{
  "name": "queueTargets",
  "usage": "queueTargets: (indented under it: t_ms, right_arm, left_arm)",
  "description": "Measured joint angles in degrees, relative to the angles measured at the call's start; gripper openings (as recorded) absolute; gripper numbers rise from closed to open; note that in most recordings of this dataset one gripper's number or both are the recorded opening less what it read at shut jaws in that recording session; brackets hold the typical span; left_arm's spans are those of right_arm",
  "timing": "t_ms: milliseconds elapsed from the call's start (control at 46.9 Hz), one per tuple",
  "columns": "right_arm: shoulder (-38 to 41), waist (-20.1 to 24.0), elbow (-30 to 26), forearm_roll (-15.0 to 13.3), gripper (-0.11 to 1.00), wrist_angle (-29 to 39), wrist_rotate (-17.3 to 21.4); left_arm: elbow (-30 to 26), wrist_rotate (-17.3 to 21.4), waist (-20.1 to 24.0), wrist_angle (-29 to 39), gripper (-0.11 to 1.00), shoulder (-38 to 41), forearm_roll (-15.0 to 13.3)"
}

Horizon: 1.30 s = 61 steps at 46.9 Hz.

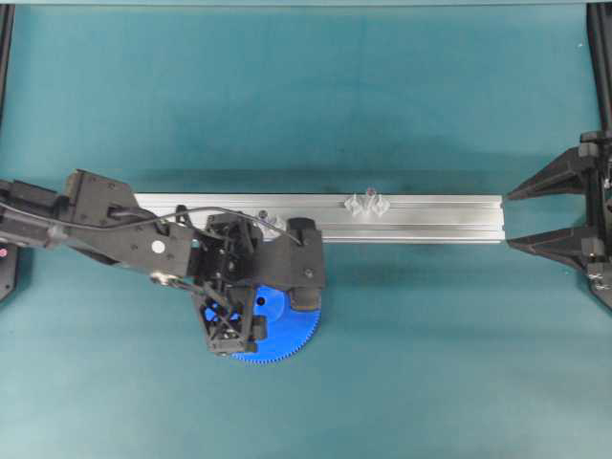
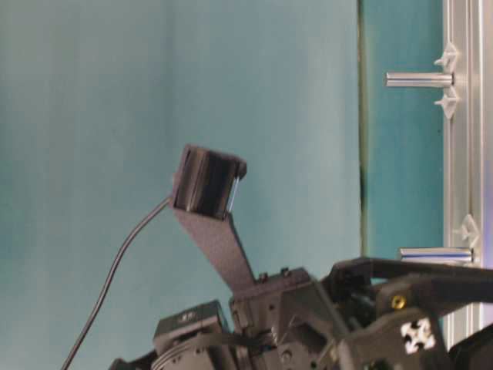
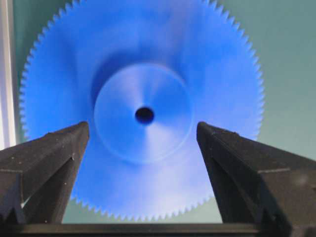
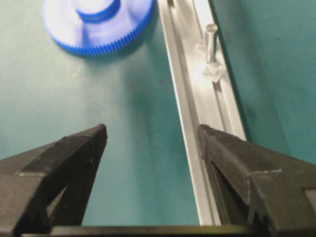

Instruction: Insert the large gear onto the shaft.

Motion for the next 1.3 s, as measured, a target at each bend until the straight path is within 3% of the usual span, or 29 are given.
queueTargets:
  t_ms: [852,1300]
  right_arm:
    - [1.9,0.7,0.1,0.0,0.83,-2.8,0.1]
    - [1.9,0.8,0.1,0.0,0.83,-2.7,0.1]
  left_arm:
    - [-0.3,0.4,-0.9,-2.5,0.92,3.2,0.2]
    - [1.8,0.4,1.2,-2.9,0.92,2.1,0.2]
